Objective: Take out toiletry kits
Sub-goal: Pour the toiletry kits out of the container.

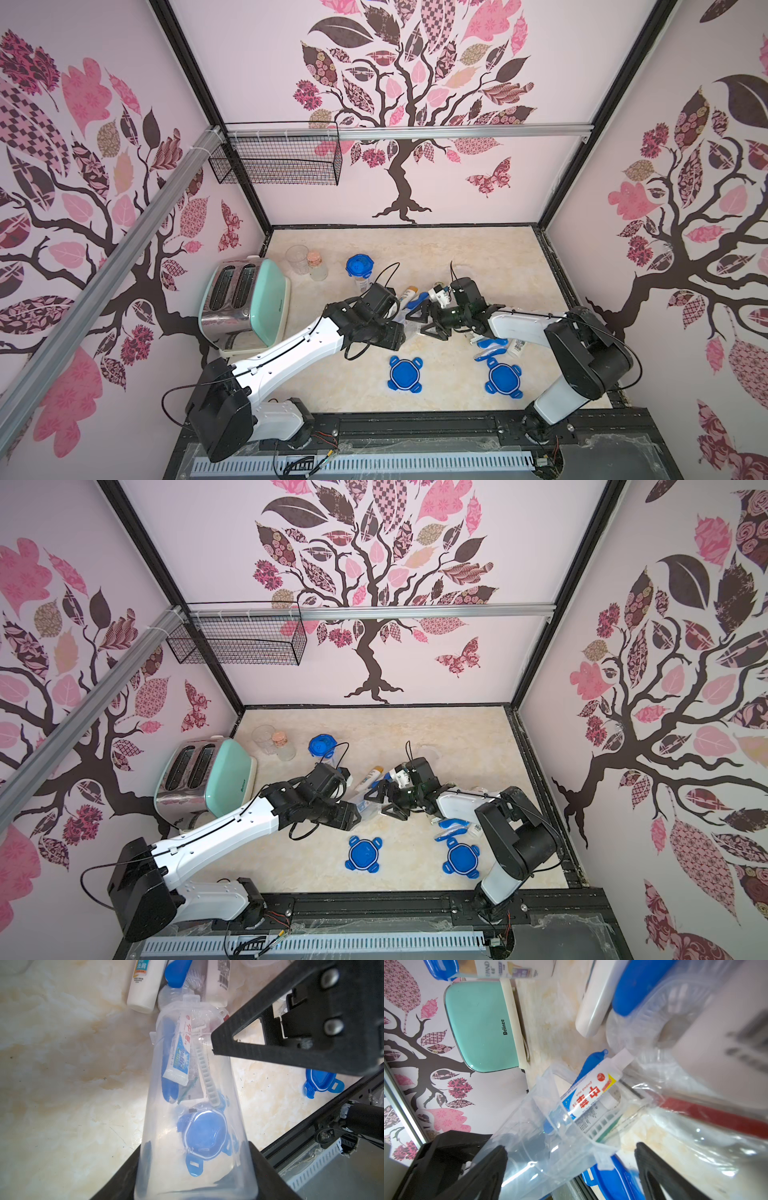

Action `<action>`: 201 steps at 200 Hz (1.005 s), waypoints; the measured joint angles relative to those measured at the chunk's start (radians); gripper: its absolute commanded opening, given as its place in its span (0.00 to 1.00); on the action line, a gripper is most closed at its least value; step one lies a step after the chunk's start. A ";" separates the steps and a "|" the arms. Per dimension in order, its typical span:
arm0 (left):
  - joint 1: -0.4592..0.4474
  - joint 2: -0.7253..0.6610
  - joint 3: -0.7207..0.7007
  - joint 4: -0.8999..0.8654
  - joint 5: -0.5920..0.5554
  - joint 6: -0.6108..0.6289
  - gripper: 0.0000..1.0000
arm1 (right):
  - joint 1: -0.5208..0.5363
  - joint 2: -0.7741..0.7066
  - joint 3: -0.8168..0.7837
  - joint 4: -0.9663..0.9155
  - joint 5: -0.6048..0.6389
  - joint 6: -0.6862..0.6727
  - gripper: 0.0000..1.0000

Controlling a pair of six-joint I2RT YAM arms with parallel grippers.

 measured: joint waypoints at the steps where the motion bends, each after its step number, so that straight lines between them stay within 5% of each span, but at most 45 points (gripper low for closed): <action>1: 0.000 0.000 0.001 -0.002 -0.001 0.000 0.01 | -0.001 0.000 0.000 -0.003 0.001 -0.003 0.98; 201: 0.014 -0.056 0.146 -0.092 0.021 0.042 0.00 | -0.122 -0.162 -0.006 -0.276 0.093 -0.161 0.98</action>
